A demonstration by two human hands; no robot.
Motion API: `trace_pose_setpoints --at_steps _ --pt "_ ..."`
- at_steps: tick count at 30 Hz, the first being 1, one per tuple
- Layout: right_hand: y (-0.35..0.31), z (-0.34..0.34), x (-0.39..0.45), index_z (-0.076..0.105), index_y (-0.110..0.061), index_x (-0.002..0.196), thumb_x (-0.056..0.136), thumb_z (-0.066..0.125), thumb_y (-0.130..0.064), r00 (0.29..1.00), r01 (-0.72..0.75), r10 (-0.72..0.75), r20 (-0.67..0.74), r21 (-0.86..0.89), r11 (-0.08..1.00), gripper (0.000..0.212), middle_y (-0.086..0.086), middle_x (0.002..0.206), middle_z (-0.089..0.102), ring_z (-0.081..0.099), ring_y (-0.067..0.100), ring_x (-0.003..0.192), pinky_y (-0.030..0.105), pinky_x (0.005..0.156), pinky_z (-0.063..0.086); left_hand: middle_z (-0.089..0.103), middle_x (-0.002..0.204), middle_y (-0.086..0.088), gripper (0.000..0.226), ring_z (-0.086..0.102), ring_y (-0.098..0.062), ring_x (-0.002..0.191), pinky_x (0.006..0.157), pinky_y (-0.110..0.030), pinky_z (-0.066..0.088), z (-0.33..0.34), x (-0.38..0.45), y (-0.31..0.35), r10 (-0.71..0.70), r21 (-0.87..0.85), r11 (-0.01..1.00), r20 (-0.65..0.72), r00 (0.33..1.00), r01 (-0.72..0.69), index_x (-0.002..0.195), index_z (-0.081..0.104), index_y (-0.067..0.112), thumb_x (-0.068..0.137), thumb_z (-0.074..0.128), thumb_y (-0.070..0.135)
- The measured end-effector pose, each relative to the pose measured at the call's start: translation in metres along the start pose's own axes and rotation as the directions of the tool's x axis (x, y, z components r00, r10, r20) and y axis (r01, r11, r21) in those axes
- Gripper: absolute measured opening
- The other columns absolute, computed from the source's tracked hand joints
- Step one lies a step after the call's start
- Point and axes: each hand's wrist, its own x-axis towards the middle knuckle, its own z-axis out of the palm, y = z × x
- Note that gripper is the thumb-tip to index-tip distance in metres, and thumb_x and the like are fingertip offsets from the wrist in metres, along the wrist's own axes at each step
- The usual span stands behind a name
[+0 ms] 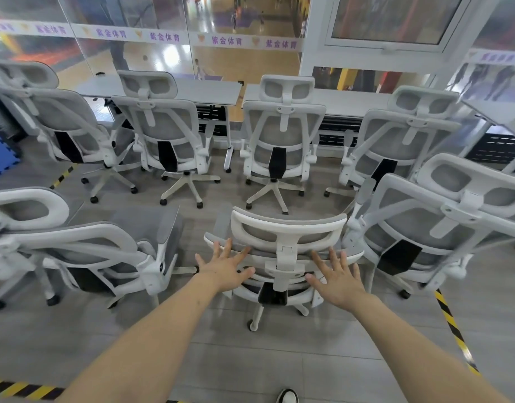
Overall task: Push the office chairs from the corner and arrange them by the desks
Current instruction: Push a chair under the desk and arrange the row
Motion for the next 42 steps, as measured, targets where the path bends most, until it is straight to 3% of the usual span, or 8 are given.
trace_pose_setpoints --at_steps 23,42 --pt "0.005 -0.009 0.031 -0.017 -0.062 0.153 0.095 0.023 -0.081 1.0 0.02 -0.021 0.009 0.023 1.0 0.073 -0.001 0.168 -0.03 -0.03 0.028 0.154 0.057 0.125 -0.009 -0.034 0.166 0.003 0.074 -0.029 -0.034 0.154 0.116 -0.079 0.0 -0.011 0.026 0.0 -0.013 0.043 0.999 -0.01 1.0 0.013 0.154 -0.009 0.064 0.093 0.029 0.082" --pt "0.006 -0.01 0.036 -0.015 -0.063 0.153 0.092 0.019 -0.085 1.0 0.005 -0.006 0.015 0.03 1.0 0.073 -0.002 0.169 -0.029 -0.03 0.026 0.154 0.061 0.124 -0.008 -0.035 0.166 0.004 0.075 -0.032 -0.032 0.153 0.114 -0.08 -0.005 -0.011 0.019 0.0 0.0 0.01 1.0 0.012 1.0 0.0 0.154 -0.009 0.063 0.094 0.032 0.082"
